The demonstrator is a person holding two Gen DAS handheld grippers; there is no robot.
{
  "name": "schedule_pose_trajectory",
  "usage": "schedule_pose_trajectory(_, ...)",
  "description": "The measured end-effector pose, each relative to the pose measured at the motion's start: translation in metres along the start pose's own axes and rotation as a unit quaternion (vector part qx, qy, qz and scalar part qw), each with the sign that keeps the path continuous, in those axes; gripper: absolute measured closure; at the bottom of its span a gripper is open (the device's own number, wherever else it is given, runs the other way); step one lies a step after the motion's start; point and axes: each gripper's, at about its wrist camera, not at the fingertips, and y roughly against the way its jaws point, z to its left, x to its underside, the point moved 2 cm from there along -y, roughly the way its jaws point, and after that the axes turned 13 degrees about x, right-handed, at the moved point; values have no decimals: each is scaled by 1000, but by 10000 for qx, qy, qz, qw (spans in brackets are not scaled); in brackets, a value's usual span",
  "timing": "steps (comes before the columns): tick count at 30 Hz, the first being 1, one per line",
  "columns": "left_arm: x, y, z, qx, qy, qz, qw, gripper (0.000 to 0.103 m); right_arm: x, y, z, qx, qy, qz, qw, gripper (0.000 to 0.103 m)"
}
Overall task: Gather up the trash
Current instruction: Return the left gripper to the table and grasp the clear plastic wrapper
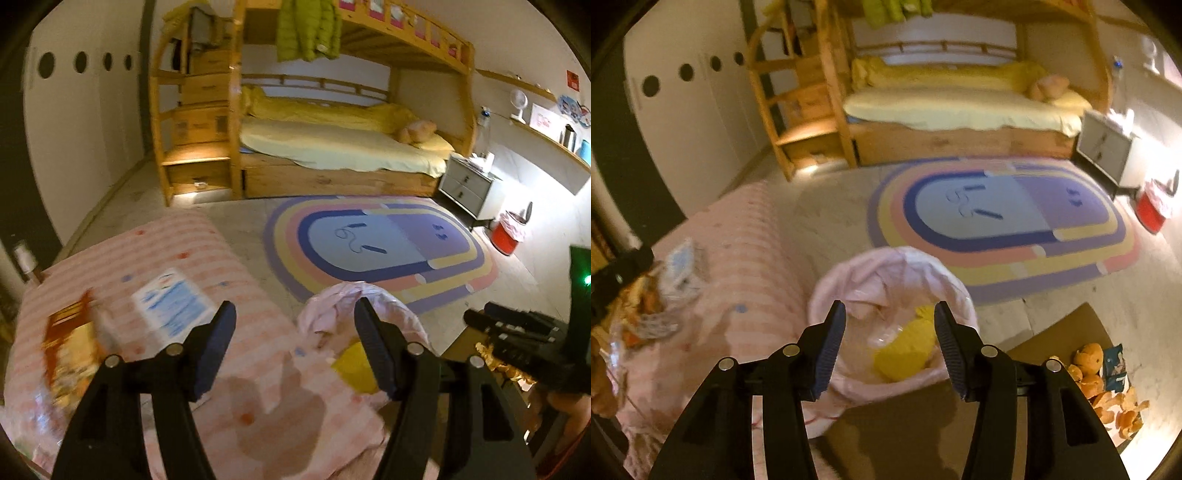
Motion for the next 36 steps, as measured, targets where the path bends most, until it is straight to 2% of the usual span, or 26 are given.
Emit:
schedule_pose_trajectory(6,22,61,19,-384,146,-176,9990,38,-1,41,40,-392,334,-308,9982,52)
schedule_pose_trajectory(12,48,114,41,-723,359,-386,9960,37,7,75,104,-983,919,-516,9896,53)
schedule_pose_trajectory(14,61,132,53,-949,439,-435,9936,37,11,81,126,-1128,1143,-550,9855,54)
schedule_pose_trajectory(16,74,148,65,-1175,525,-455,9906,36,18,85,150,-1277,1370,-532,9809,60)
schedule_pose_trajectory(19,96,166,90,-1507,689,-420,9853,34,26,88,176,-1381,1634,-522,9755,61)
schedule_pose_trajectory(20,104,170,98,-1604,755,-377,9834,31,29,89,181,-1401,1699,-513,9741,61)
schedule_pose_trajectory(25,143,173,133,-1788,1197,-128,9765,27,42,91,206,-1480,1951,-430,9686,60)
schedule_pose_trajectory(28,156,160,140,-1833,1215,28,9755,27,46,91,210,-1483,1996,-383,9678,60)
schedule_pose_trajectory(36,159,122,154,-2062,1118,238,9718,27,43,77,201,-1384,1877,-222,9722,60)
